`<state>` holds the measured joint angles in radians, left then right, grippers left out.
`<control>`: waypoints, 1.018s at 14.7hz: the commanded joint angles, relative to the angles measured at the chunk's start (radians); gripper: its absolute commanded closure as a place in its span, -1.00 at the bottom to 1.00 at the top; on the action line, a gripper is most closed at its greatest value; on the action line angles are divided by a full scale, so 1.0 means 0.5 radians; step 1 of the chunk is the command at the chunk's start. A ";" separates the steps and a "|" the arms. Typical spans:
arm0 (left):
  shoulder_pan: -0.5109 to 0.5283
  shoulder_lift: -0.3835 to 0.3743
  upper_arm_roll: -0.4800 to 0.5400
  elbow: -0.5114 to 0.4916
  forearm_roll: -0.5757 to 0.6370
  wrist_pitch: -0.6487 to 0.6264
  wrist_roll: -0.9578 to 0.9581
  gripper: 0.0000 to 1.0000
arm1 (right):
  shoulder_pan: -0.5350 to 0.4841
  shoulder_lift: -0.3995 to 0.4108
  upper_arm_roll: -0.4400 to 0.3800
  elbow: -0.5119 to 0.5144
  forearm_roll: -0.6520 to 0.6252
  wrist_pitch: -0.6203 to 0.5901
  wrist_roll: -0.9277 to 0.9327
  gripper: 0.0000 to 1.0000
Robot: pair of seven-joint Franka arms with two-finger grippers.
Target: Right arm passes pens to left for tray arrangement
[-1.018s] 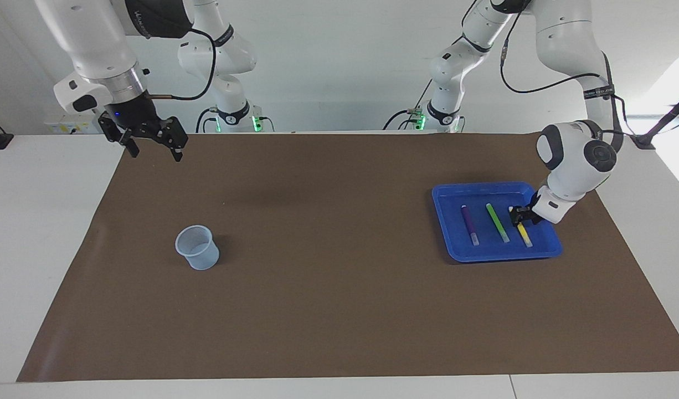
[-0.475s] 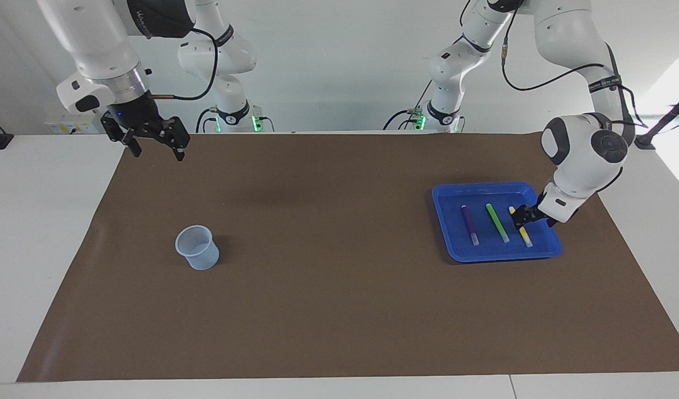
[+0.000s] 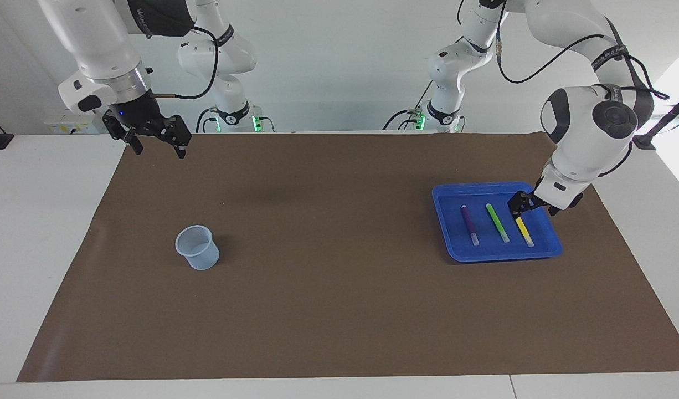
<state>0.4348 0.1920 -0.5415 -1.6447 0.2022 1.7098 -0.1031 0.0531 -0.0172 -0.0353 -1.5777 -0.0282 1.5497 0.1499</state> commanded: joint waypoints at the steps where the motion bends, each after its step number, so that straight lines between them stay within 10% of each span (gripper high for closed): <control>1: -0.050 -0.098 0.015 0.236 -0.113 -0.317 -0.015 -1.00 | -0.036 0.022 0.009 0.051 0.010 -0.053 -0.085 -1.00; 7: -0.446 -0.512 0.432 0.209 -0.407 -0.560 0.040 -1.00 | -0.029 0.022 0.018 0.051 0.017 -0.050 -0.082 -1.00; 15: -0.768 -0.537 0.764 0.019 -0.451 -0.370 0.050 -1.00 | -0.014 0.010 0.021 0.038 0.017 -0.050 -0.082 -1.00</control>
<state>0.1208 -0.0653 -0.2265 -1.6409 -0.0135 1.5272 -0.0885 0.0506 -0.0158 -0.0279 -1.5693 -0.0281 1.5341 0.1294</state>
